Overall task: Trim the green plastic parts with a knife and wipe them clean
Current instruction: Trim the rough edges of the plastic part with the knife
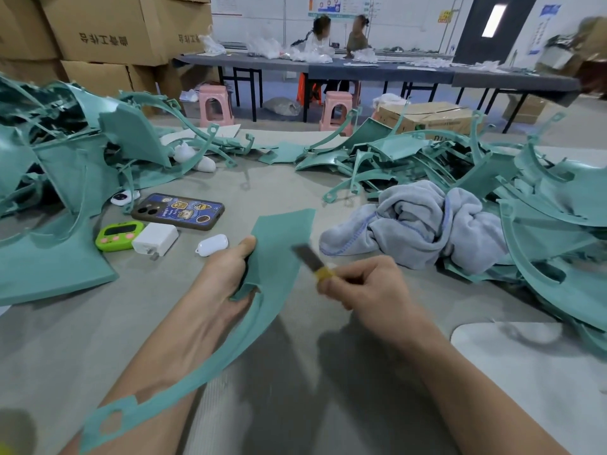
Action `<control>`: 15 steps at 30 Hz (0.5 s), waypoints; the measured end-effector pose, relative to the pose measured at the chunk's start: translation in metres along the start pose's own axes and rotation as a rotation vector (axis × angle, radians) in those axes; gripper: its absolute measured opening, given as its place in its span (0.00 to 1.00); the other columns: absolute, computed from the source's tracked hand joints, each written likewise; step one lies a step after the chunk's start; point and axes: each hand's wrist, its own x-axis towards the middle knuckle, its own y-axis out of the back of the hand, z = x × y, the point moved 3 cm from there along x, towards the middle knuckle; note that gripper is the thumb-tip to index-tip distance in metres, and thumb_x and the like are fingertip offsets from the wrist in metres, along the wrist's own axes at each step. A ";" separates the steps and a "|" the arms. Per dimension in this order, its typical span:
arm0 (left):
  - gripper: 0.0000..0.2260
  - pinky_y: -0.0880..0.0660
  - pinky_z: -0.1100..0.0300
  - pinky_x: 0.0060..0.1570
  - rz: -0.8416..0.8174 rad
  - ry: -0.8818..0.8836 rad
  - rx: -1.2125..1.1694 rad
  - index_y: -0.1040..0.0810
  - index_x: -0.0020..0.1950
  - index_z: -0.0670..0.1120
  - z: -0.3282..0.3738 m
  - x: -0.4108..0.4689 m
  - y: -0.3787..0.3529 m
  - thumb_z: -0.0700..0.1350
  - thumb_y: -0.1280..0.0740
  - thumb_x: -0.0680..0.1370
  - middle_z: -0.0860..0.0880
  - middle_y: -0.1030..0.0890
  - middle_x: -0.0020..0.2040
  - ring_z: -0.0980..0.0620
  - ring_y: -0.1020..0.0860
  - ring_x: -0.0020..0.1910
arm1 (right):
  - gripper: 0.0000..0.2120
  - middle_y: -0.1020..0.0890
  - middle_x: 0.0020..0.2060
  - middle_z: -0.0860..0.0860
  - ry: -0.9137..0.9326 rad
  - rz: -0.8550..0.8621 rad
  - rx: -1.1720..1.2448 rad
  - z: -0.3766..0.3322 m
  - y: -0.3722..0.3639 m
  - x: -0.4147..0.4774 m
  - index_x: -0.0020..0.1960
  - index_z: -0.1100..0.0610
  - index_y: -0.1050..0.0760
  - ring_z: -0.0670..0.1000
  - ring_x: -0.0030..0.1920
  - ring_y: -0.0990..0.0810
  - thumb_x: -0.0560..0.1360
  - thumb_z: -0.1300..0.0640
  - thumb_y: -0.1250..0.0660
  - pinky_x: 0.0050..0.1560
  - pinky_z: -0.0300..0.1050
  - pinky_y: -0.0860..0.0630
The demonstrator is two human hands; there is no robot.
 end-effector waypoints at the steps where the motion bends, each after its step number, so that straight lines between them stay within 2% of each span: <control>1: 0.22 0.29 0.64 0.18 0.014 -0.012 -0.014 0.26 0.29 0.43 0.001 0.004 0.003 0.41 0.39 0.84 0.47 0.21 0.24 0.52 0.23 0.19 | 0.05 0.23 0.27 0.56 -0.039 0.147 -0.075 0.004 0.009 0.002 0.41 0.53 0.15 0.47 0.29 0.32 0.72 0.52 0.23 0.33 0.47 0.32; 3: 0.13 0.27 0.64 0.23 0.036 -0.040 -0.051 0.29 0.39 0.44 0.005 0.011 0.009 0.41 0.39 0.84 0.46 0.21 0.30 0.51 0.23 0.23 | 0.07 0.27 0.23 0.49 -0.094 0.291 -0.139 0.008 0.024 0.003 0.38 0.54 0.16 0.45 0.27 0.34 0.74 0.54 0.24 0.30 0.43 0.33; 5: 0.09 0.26 0.58 0.34 0.085 -0.070 -0.133 0.27 0.43 0.46 0.005 0.017 0.014 0.41 0.38 0.83 0.43 0.21 0.39 0.49 0.23 0.32 | 0.09 0.27 0.23 0.49 -0.149 0.262 0.073 0.008 0.027 0.001 0.37 0.57 0.16 0.46 0.26 0.33 0.76 0.57 0.26 0.29 0.41 0.35; 7: 0.08 0.23 0.55 0.37 0.189 -0.094 -0.238 0.22 0.43 0.47 0.001 0.020 0.017 0.41 0.35 0.82 0.46 0.17 0.39 0.48 0.20 0.35 | 0.11 0.18 0.31 0.54 -0.242 0.115 0.401 0.004 0.016 -0.003 0.36 0.59 0.15 0.48 0.31 0.26 0.77 0.61 0.29 0.31 0.39 0.29; 9: 0.07 0.20 0.52 0.38 0.288 -0.162 -0.275 0.18 0.43 0.45 0.000 0.020 0.019 0.43 0.33 0.80 0.48 0.15 0.39 0.48 0.18 0.34 | 0.11 0.14 0.47 0.61 -0.365 -0.114 0.734 -0.003 0.000 -0.007 0.36 0.61 0.15 0.54 0.42 0.20 0.76 0.62 0.31 0.39 0.43 0.21; 11: 0.13 0.21 0.49 0.43 0.338 -0.286 -0.267 0.17 0.36 0.46 0.003 0.021 0.021 0.44 0.33 0.79 0.48 0.15 0.40 0.47 0.18 0.38 | 0.10 0.18 0.54 0.65 -0.438 -0.285 0.872 -0.009 -0.009 -0.012 0.47 0.68 0.15 0.61 0.53 0.20 0.74 0.61 0.32 0.50 0.54 0.17; 12: 0.14 0.21 0.49 0.45 0.350 -0.347 -0.249 0.16 0.35 0.47 0.005 0.022 0.022 0.44 0.34 0.79 0.49 0.15 0.40 0.47 0.18 0.41 | 0.16 0.18 0.52 0.66 -0.460 -0.333 0.877 -0.010 -0.010 -0.014 0.56 0.72 0.19 0.63 0.55 0.20 0.74 0.61 0.32 0.51 0.56 0.17; 13: 0.14 0.21 0.52 0.45 0.341 -0.404 -0.233 0.17 0.36 0.47 0.009 0.021 0.022 0.43 0.35 0.79 0.51 0.15 0.40 0.48 0.18 0.42 | 0.21 0.18 0.49 0.65 -0.477 -0.345 0.855 -0.011 -0.010 -0.015 0.60 0.76 0.24 0.64 0.54 0.18 0.73 0.60 0.32 0.48 0.54 0.16; 15: 0.10 0.20 0.58 0.41 0.279 -0.476 -0.239 0.18 0.42 0.46 0.013 0.020 0.020 0.38 0.36 0.80 0.53 0.14 0.40 0.52 0.16 0.42 | 0.20 0.16 0.48 0.65 -0.464 -0.267 0.827 -0.011 -0.006 -0.014 0.55 0.76 0.23 0.61 0.45 0.15 0.71 0.61 0.31 0.41 0.48 0.16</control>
